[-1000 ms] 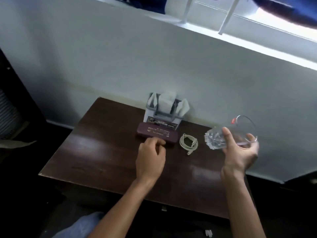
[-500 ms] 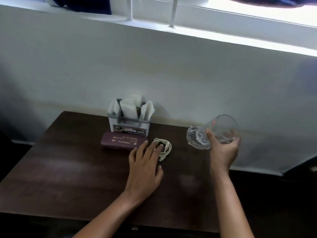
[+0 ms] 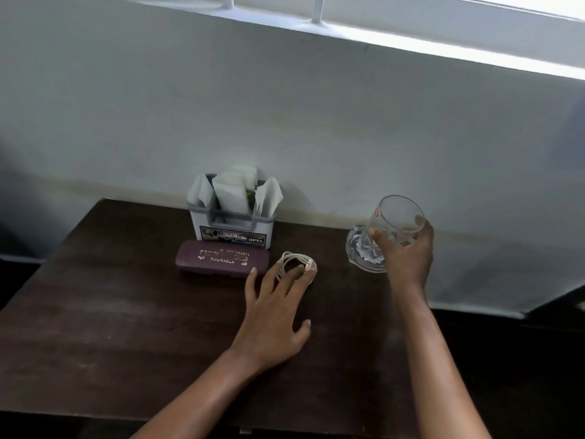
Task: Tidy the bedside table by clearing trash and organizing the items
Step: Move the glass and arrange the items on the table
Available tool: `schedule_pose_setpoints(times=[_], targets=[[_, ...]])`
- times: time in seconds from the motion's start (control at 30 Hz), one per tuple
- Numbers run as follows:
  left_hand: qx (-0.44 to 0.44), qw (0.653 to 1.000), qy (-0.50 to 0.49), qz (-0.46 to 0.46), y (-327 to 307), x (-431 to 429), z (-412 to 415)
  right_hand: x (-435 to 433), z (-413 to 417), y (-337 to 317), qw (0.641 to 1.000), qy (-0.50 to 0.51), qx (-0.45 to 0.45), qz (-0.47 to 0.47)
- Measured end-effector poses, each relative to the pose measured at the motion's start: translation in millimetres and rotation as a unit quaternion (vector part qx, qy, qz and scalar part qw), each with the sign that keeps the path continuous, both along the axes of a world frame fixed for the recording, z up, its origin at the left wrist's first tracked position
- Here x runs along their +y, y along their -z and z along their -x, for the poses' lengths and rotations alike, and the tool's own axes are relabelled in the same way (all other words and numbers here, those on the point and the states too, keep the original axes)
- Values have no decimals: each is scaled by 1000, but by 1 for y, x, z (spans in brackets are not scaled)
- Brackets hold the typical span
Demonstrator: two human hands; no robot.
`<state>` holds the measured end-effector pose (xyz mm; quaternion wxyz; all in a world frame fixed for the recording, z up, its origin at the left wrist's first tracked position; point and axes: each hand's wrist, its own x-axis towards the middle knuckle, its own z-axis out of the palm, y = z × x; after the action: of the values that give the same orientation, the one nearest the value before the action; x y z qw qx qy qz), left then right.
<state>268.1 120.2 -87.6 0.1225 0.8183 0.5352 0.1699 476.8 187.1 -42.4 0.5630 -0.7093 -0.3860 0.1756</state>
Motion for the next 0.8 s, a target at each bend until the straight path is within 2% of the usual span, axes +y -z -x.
schedule_pose_setpoints(times=[0.3, 0.37, 0.5, 0.63, 0.8], targets=[[18, 1000, -5, 2, -5, 1, 1, 9, -2, 6, 998, -36, -15, 49], [17, 1000, -6, 1, -5, 1, 1, 9, -5, 10, 997, -10, -17, 71], [17, 1000, -6, 3, -8, 1, 1, -6, -8, 20, 987, 107, -37, 116], [2, 1000, -7, -3, -10, 0, 4, -13, -8, 24, 990, 86, 18, 115], [-46, 999, -17, -21, -12, 2, 6, -9, -8, 31, 989, 82, -20, 123]])
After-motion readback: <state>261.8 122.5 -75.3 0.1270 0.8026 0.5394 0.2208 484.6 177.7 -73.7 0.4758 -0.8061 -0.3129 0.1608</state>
